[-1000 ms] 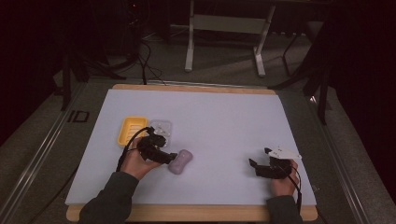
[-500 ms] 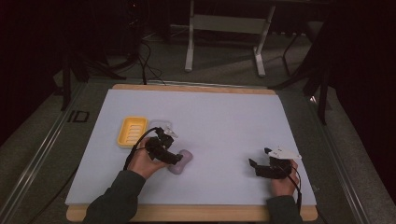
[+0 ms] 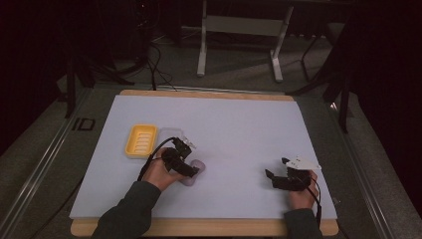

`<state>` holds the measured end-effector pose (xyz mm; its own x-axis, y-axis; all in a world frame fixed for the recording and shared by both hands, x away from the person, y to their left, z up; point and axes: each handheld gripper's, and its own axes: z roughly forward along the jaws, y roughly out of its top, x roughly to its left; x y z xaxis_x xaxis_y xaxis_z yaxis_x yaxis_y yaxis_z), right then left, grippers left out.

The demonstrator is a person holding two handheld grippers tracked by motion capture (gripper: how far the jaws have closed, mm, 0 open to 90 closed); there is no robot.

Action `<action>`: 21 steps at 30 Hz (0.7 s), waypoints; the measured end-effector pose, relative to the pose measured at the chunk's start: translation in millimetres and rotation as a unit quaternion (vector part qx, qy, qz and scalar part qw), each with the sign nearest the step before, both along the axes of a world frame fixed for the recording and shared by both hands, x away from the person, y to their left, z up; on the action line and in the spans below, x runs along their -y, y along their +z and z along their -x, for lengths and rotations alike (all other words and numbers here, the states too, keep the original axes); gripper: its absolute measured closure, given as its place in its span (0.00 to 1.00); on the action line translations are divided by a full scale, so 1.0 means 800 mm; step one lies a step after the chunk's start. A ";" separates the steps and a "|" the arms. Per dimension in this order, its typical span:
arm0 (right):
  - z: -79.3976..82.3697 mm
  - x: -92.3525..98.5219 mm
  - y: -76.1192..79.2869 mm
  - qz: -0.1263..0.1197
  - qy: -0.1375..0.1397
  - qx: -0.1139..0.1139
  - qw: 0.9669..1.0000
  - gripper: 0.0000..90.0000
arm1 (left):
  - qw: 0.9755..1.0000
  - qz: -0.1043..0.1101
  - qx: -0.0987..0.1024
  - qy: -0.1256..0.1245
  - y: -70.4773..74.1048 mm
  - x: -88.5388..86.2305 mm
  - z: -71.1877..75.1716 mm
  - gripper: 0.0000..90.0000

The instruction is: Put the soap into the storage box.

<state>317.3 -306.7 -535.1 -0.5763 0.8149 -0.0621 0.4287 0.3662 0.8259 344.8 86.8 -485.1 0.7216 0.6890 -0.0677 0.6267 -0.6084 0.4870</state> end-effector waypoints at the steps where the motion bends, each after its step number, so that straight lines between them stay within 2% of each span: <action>1: 0.000 0.000 0.000 0.001 0.000 0.000 1.000 0.19 | 1.000 0.000 -0.001 0.001 -0.001 0.001 0.000 0.33; 13: 0.000 0.000 0.000 0.001 0.001 0.000 1.000 0.19 | 0.999 -0.029 -0.022 -0.004 -0.017 0.019 -0.003 0.28; 18: 0.000 0.000 0.000 0.001 0.001 0.000 1.000 0.19 | 0.999 -0.042 -0.027 0.008 -0.025 0.023 -0.008 0.22; 21: 0.000 0.000 0.000 0.002 0.002 0.000 1.000 0.19 | 0.998 -0.049 -0.034 0.004 -0.028 0.024 -0.010 0.23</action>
